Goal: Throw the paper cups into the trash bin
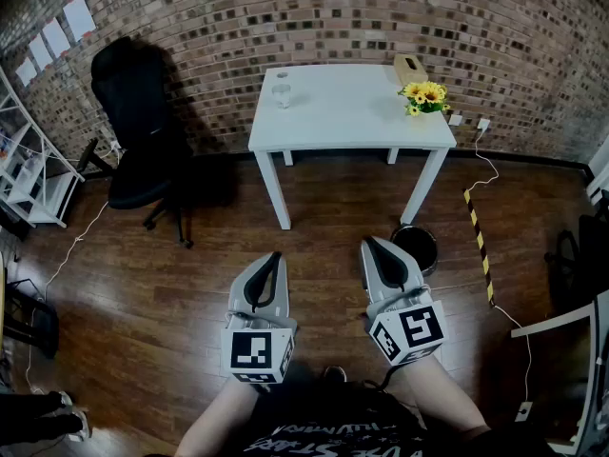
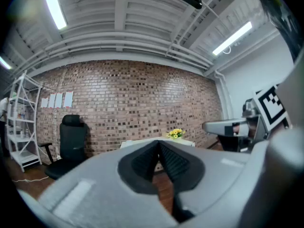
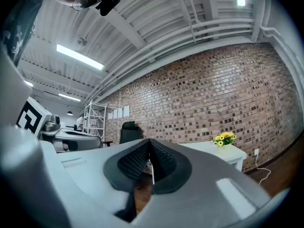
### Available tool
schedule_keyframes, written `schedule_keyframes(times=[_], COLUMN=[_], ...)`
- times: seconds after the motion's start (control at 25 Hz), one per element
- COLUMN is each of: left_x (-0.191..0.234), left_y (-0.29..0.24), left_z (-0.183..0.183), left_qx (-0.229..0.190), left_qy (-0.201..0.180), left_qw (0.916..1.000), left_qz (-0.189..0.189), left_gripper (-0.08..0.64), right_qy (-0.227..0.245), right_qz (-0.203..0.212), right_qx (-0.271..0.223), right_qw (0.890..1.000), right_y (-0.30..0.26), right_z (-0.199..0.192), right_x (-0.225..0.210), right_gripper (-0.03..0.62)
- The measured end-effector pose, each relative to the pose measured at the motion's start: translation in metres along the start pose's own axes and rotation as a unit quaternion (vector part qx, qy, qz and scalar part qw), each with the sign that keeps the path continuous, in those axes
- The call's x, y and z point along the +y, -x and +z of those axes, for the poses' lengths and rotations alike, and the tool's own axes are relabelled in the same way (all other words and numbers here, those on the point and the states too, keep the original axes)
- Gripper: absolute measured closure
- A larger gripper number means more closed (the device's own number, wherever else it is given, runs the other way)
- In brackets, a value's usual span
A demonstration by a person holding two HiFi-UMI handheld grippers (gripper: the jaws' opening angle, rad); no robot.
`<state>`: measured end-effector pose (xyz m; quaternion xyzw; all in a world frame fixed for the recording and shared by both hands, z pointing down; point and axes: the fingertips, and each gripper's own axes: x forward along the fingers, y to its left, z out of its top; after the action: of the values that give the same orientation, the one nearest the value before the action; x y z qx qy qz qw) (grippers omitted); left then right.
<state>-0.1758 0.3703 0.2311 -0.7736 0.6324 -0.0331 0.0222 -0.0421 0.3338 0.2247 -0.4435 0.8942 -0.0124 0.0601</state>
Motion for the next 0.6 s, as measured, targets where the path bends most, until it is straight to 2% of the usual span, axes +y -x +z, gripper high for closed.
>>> schedule_keyframes(times=[0.16, 0.32, 0.6], left_x=[0.015, 0.033, 0.077], left_y=[-0.009, -0.025, -0.078], left_z=[0.004, 0.003, 0.000], left_qx=[-0.009, -0.019, -0.029], left_qy=[0.000, -0.001, 0.007], left_qw=[0.9998, 0.9994, 0.9993], left_qz=[0.017, 0.028, 0.024], left_gripper=[0.555, 0.555, 0.555], right_qy=[-0.001, 0.020, 0.052], right_qz=[-0.006, -0.001, -0.018], right_qx=[0.005, 0.002, 0.008], right_qw=[1.000, 1.000, 0.998], right_y=[-0.011, -0.025, -0.076], right_z=[-0.004, -0.005, -0.012], right_x=[-0.012, -0.014, -0.033], right_gripper=[0.584, 0.584, 0.584])
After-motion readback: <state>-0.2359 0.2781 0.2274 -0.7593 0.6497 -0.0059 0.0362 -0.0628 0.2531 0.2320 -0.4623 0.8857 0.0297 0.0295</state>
